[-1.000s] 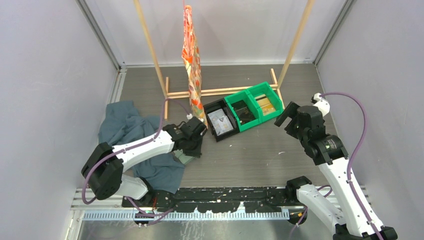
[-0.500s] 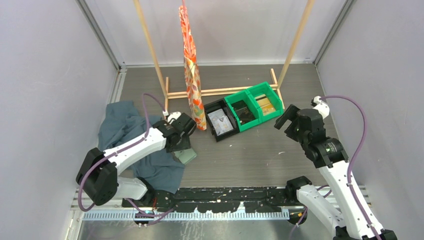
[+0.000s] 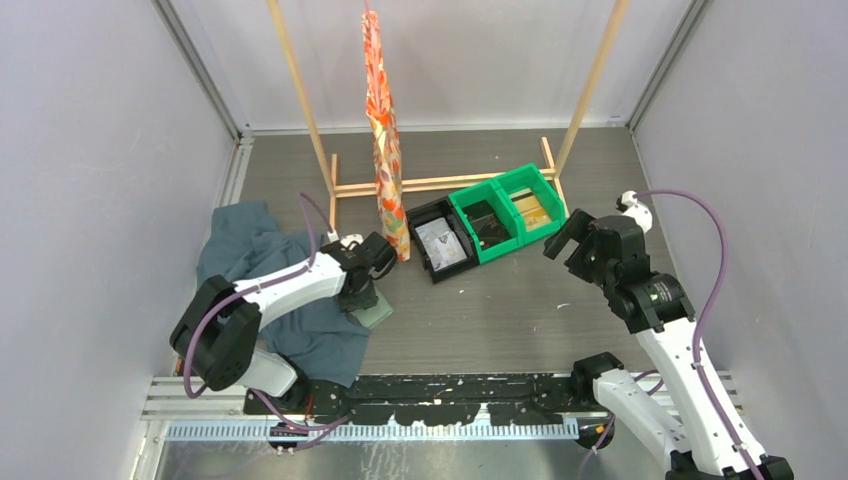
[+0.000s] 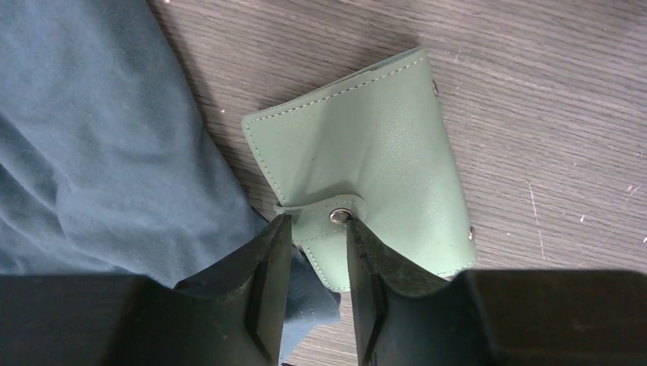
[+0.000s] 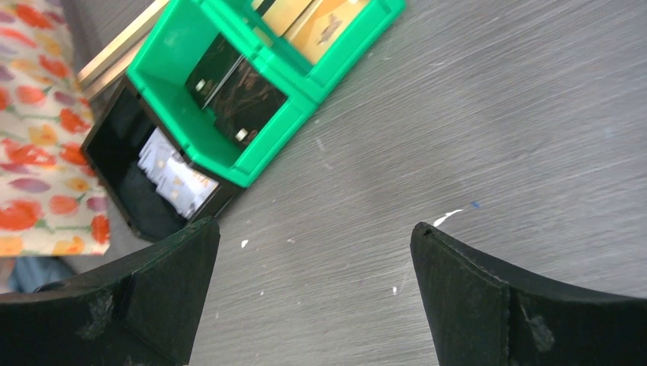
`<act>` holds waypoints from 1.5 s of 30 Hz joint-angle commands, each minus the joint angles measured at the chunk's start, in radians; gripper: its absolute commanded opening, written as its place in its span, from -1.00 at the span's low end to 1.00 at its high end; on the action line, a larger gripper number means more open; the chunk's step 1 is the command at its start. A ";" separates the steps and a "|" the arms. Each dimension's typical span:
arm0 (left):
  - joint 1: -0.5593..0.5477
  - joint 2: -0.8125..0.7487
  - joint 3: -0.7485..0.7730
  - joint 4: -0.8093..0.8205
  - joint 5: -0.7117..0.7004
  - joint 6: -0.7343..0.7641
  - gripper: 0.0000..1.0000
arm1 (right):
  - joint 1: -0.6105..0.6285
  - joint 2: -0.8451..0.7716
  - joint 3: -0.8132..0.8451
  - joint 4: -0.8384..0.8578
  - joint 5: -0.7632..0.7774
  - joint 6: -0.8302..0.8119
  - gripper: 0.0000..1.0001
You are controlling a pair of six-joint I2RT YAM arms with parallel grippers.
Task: Take the credit cards out of the card holder
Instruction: Move the card holder to the center of the board.
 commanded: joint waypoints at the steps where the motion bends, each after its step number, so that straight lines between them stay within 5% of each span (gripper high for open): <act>1: 0.009 0.057 -0.004 0.055 0.001 -0.004 -0.32 | 0.004 0.037 -0.012 0.078 -0.203 -0.034 1.00; 4: 0.010 0.068 -0.001 0.063 0.004 0.007 -0.35 | 0.041 0.065 -0.039 0.123 -0.295 -0.024 1.00; 11: 0.010 0.023 -0.002 0.091 0.010 0.052 -0.13 | 0.160 0.120 -0.058 0.152 -0.211 0.009 1.00; 32: 0.010 0.028 0.010 0.189 0.037 0.150 -0.13 | 0.191 0.162 -0.020 0.152 -0.169 0.009 1.00; 45: 0.010 0.072 0.015 0.186 0.054 0.160 -0.77 | 0.193 0.155 -0.018 0.142 -0.160 0.013 1.00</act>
